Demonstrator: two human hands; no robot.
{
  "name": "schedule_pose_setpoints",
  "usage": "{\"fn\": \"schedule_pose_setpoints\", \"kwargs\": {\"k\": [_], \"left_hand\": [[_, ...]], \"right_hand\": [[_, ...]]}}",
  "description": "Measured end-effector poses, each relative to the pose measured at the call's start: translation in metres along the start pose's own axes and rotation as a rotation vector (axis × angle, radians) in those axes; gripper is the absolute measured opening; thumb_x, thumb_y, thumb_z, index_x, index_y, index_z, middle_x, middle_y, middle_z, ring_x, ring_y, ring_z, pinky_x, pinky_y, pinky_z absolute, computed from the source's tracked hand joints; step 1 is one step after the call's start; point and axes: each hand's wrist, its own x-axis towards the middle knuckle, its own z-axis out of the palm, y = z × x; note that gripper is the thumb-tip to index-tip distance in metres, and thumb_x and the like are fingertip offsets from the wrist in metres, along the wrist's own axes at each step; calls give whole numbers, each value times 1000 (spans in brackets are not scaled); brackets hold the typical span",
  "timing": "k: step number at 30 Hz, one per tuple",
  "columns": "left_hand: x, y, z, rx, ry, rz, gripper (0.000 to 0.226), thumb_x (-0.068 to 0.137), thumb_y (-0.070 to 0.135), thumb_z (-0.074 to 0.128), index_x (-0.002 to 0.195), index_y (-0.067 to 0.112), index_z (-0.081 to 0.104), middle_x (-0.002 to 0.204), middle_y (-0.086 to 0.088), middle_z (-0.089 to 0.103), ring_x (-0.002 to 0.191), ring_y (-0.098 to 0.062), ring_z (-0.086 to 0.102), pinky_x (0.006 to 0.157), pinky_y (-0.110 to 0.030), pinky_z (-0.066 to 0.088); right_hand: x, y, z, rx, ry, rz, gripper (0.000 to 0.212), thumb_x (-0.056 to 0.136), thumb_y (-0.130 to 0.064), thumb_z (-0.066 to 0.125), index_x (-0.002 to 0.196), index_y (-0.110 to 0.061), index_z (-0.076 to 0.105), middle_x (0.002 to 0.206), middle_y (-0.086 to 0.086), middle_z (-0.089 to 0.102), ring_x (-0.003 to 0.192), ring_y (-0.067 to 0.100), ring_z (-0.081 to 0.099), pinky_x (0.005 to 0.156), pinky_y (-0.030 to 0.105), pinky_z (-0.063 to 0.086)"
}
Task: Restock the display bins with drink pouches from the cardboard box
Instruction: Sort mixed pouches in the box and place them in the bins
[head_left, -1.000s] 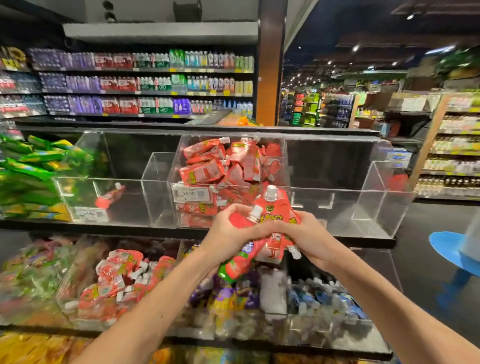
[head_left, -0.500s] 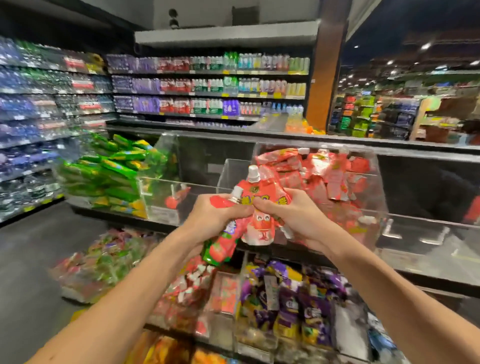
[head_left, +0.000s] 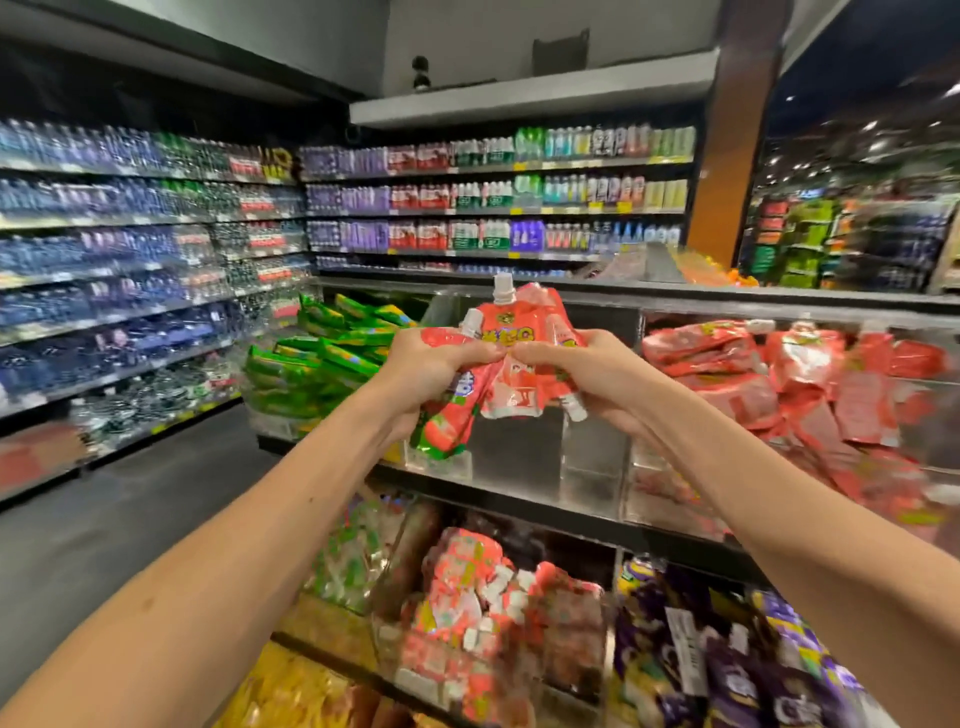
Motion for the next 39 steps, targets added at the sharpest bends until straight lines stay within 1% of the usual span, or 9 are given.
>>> {"fn": "schedule_pose_setpoints", "kwargs": {"k": [6, 10, 14, 18, 22, 29, 32, 36, 39], "left_hand": [[83, -17, -40, 75, -69, -58, 26, 72, 19, 88, 87, 3, 74, 71, 0, 76, 63, -10, 72, 60, -23, 54], [131, -29, -44, 40, -167, -173, 34, 72, 16, 88, 98, -1, 73, 86, -10, 77, 61, -15, 71, 51, -22, 55], [166, -33, -39, 261, -277, -200, 46, 72, 24, 89, 102, 3, 60, 78, -1, 60, 63, -10, 57, 40, -18, 44], [181, -33, -34, 449, -432, -230, 58, 70, 35, 89, 108, 4, 60, 81, -3, 62, 60, -13, 61, 35, -17, 41], [195, -36, -30, 499, -422, -182, 48, 70, 41, 88, 98, 9, 65, 79, -2, 64, 61, -12, 62, 43, -20, 45], [204, -53, -29, 481, -485, -66, 56, 62, 47, 89, 108, 19, 75, 109, 6, 74, 95, -13, 69, 88, -34, 56], [206, -58, -33, 383, -516, -31, 59, 57, 50, 87, 110, 27, 76, 114, 16, 71, 103, -9, 68, 95, -35, 54], [206, -59, -34, 312, -535, -15, 26, 72, 39, 86, 95, 31, 76, 106, 19, 69, 103, -6, 68, 96, -33, 54], [206, -60, -32, 347, -523, -15, 41, 67, 50, 86, 97, 23, 76, 118, 16, 70, 101, -4, 68, 88, -28, 54]], "right_hand": [[64, -7, 41, -65, 196, 83, 37, 78, -7, 81, 107, 10, 65, 69, 8, 73, 49, 13, 68, 43, 19, 49], [106, -2, 60, -120, 294, 201, 39, 79, -9, 81, 109, 8, 62, 79, 13, 72, 49, 13, 67, 44, 24, 54], [132, 14, 53, -183, 264, 393, 21, 95, -9, 64, 77, -6, 54, 42, 0, 58, 31, 3, 53, 33, 16, 43], [159, 48, 43, -220, 198, 591, 14, 92, -14, 69, 83, -12, 58, 53, -1, 66, 45, 8, 63, 53, 21, 56], [181, 66, 43, -433, 118, 759, 20, 92, -23, 70, 80, -12, 59, 57, -1, 65, 51, 9, 62, 59, 20, 53], [205, 81, 58, -571, 77, 817, 19, 103, -21, 53, 90, -8, 56, 74, 2, 64, 62, 13, 60, 68, 28, 55], [210, 88, 60, -555, 141, 819, 27, 105, -28, 49, 85, -11, 53, 67, 1, 64, 53, 11, 60, 53, 27, 50], [208, 89, 49, -449, 191, 817, 23, 102, -31, 53, 93, -10, 55, 82, 5, 65, 67, 16, 63, 67, 32, 54], [196, 80, 34, -441, 188, 835, 20, 101, -27, 57, 99, -7, 56, 87, 8, 67, 76, 19, 64, 76, 34, 55]]}}
